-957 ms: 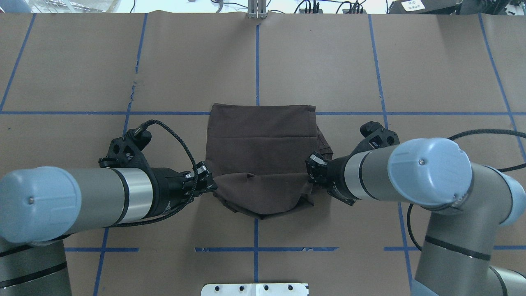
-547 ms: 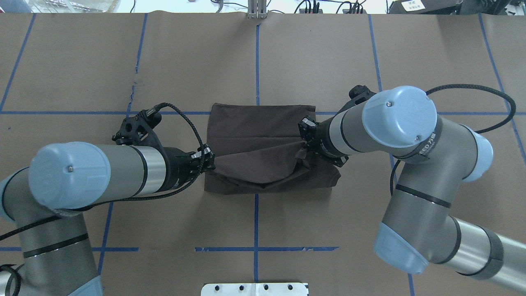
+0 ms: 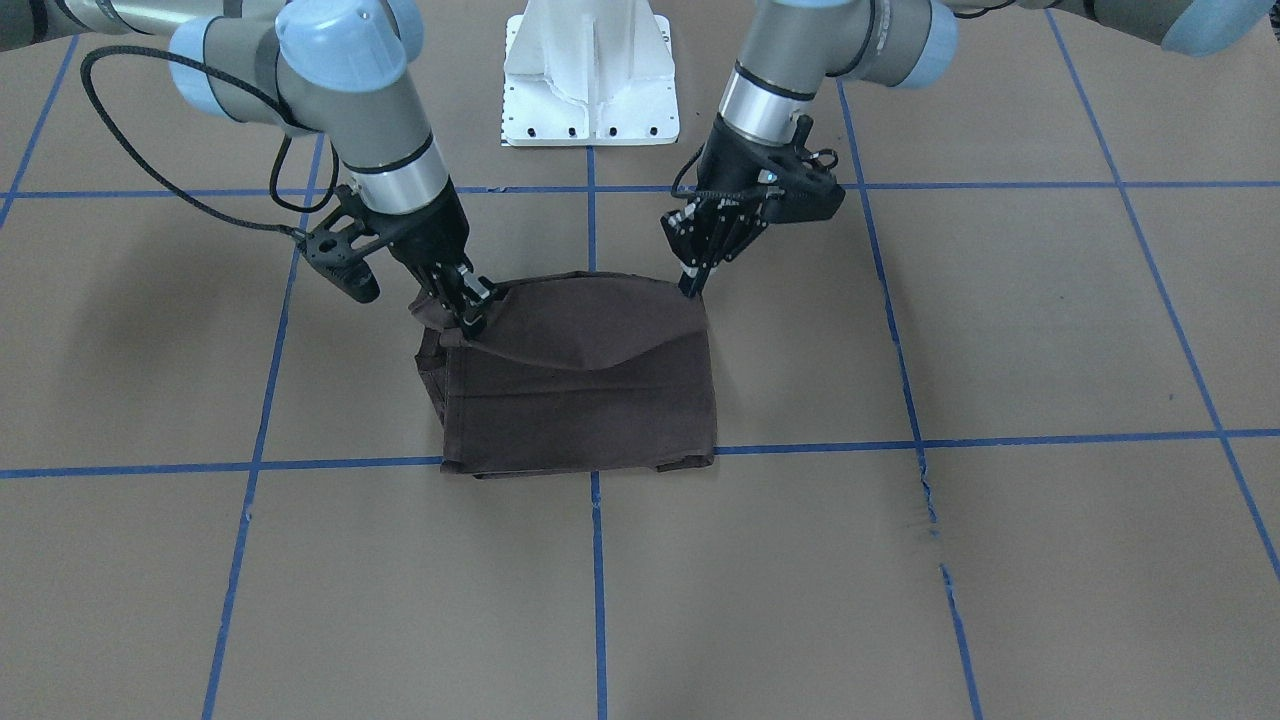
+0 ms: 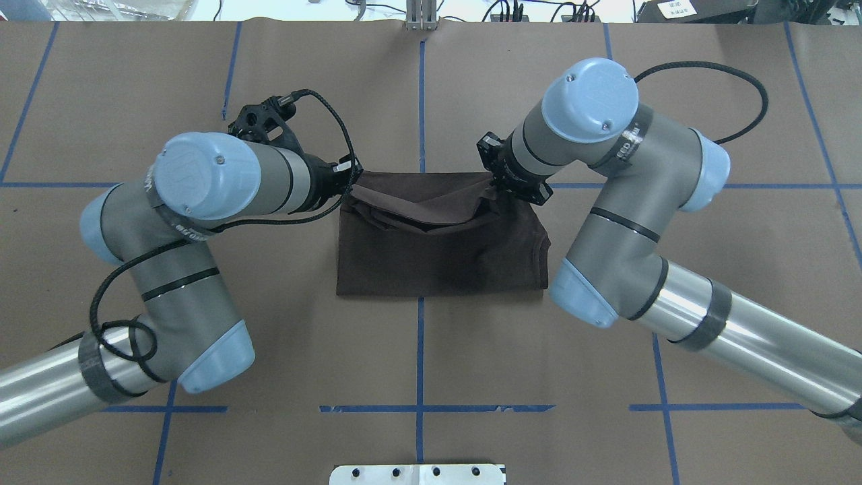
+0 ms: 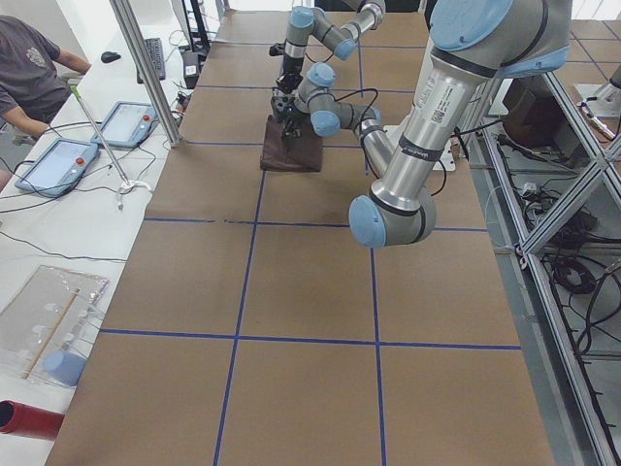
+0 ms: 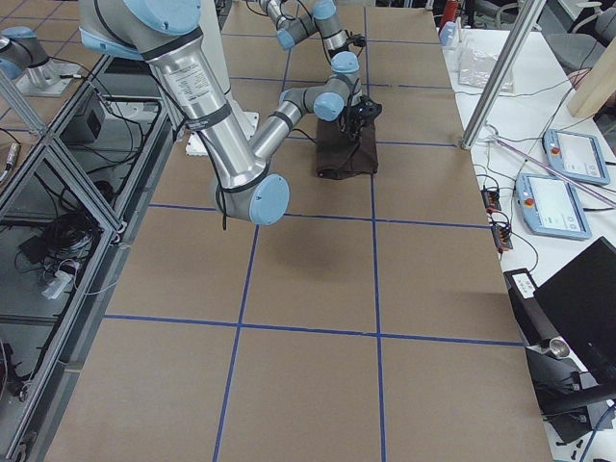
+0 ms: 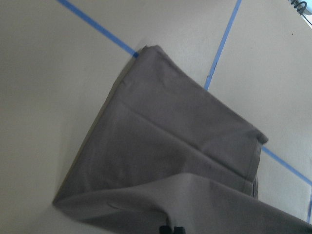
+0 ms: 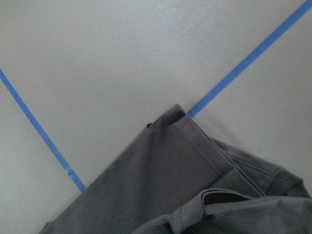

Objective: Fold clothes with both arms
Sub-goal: 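Lift the near edge with both grippers and fold it away from the robot, then move the left gripper to the folded bundle's side edge while the right gripper waits raised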

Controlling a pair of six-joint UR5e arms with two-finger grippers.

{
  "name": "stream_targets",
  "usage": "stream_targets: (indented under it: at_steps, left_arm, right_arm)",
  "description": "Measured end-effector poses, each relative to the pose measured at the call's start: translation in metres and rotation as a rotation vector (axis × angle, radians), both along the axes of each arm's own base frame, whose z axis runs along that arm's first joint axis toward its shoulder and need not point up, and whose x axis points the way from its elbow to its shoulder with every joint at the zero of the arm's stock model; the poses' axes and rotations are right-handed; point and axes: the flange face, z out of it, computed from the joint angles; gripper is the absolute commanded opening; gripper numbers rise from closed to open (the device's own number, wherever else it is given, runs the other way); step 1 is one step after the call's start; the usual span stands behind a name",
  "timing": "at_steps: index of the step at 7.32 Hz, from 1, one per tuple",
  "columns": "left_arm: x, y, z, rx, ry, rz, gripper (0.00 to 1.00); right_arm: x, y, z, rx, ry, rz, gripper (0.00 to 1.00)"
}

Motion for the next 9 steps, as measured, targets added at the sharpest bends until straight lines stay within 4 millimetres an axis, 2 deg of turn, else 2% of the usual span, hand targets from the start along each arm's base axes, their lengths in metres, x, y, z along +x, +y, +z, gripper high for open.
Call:
stream_targets:
  at_steps: [1, 2, 3, 4, 5, 6, 7, 8, 9]
  left_arm:
    - [0.004, -0.043, 0.024, 0.041, -0.047, -0.014, 1.0]
    - [-0.002, -0.071, 0.041, 0.089, -0.081, -0.011, 1.0]
    - [-0.009, -0.08, 0.048, 0.113, -0.086, 0.013, 1.0]
    - [-0.018, -0.076, 0.048, 0.121, -0.064, 0.043, 1.0]
    - [-0.024, -0.062, 0.046, 0.119, -0.037, 0.062, 0.99]
    - [-0.018, -0.043, 0.04, 0.093, 0.004, 0.073, 0.06]
    - [-0.012, -0.019, 0.033, 0.054, 0.049, 0.072, 0.0]
    - [-0.003, 0.008, 0.034, 0.032, 0.058, 0.091, 0.0]
    - [0.017, 0.039, 0.036, 0.029, 0.011, 0.148, 0.0]
  right_arm:
    - [-0.015, -0.047, 0.017, 0.023, -0.007, 0.006, 1.0]
    - [-0.009, -0.087, 0.025, 0.043, -0.024, -0.003, 1.0]
    - [0.013, -0.112, 0.028, 0.047, -0.056, -0.039, 1.0]
    - [0.029, -0.116, 0.031, 0.047, -0.083, -0.07, 1.0]
    - [0.041, -0.109, 0.033, 0.054, -0.101, -0.083, 1.0]
    - [0.049, -0.101, 0.035, 0.062, -0.112, -0.087, 1.0]
    - [0.054, -0.097, 0.035, 0.067, -0.117, -0.089, 1.0]
    - [0.056, -0.095, 0.035, 0.07, -0.12, -0.089, 1.0]
    - [0.057, -0.094, 0.034, 0.073, -0.123, -0.089, 1.0]
